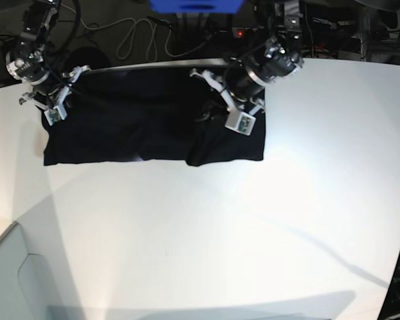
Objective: Fold the T-shirt properly
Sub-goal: 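Carry the left gripper's strip end over onto the strip's middle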
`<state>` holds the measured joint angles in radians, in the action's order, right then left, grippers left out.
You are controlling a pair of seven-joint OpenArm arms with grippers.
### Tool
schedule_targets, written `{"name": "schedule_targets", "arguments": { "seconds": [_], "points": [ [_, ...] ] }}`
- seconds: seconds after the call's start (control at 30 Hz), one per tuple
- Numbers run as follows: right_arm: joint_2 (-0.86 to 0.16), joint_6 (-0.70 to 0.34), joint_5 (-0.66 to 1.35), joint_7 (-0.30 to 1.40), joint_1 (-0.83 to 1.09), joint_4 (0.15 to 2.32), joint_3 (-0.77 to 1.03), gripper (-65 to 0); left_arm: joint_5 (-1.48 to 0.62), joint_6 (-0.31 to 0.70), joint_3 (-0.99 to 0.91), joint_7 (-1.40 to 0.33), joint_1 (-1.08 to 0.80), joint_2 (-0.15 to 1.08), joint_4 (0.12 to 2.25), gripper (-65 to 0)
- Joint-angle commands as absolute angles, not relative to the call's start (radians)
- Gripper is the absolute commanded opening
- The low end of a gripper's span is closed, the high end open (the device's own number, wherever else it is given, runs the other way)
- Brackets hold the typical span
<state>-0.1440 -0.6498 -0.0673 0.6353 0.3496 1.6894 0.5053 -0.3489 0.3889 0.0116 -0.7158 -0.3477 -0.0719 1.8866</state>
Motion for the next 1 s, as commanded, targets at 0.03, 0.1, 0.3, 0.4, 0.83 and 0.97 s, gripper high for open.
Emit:
{"name": "schedule_targets", "arguments": {
  "seconds": [0.03,0.1,0.3,0.4,0.83,0.97],
  "points": [
    [-0.154,-0.671,-0.061,0.633,0.351,1.702,0.509,-65.0,-0.374,0.394,0.027,-0.696,-0.325,-0.076,1.857,-65.0],
    [-0.154,-0.671,-0.061,0.633,0.352,1.702,0.509,-65.0,-0.375,0.394,0.041,-0.696,-0.306,-0.077,1.83,-65.0],
    [-0.154,-0.671,-0.061,0.633,0.352,1.702,0.509,-65.0,-0.375,0.394,0.107,-0.696,-0.255,-0.077,1.765,-65.0],
    [-0.154,-0.671,-0.061,0.633,0.352,1.702,0.509,-65.0,-0.375,0.394,0.12,-0.696,-0.239,-0.077,1.758,-65.0],
    [-0.154,-0.671,-0.061,0.633,0.349,1.702,0.509,-65.0,-0.377,0.394,0.145,-0.696,-0.196,-0.11,1.675,-65.0],
    [-0.166,-0.671,-0.061,0.633,0.349,1.702,0.507,-65.0,-0.377,0.394,0.165,-0.696,-0.194,-0.11,1.675,-65.0]
  ]
}}
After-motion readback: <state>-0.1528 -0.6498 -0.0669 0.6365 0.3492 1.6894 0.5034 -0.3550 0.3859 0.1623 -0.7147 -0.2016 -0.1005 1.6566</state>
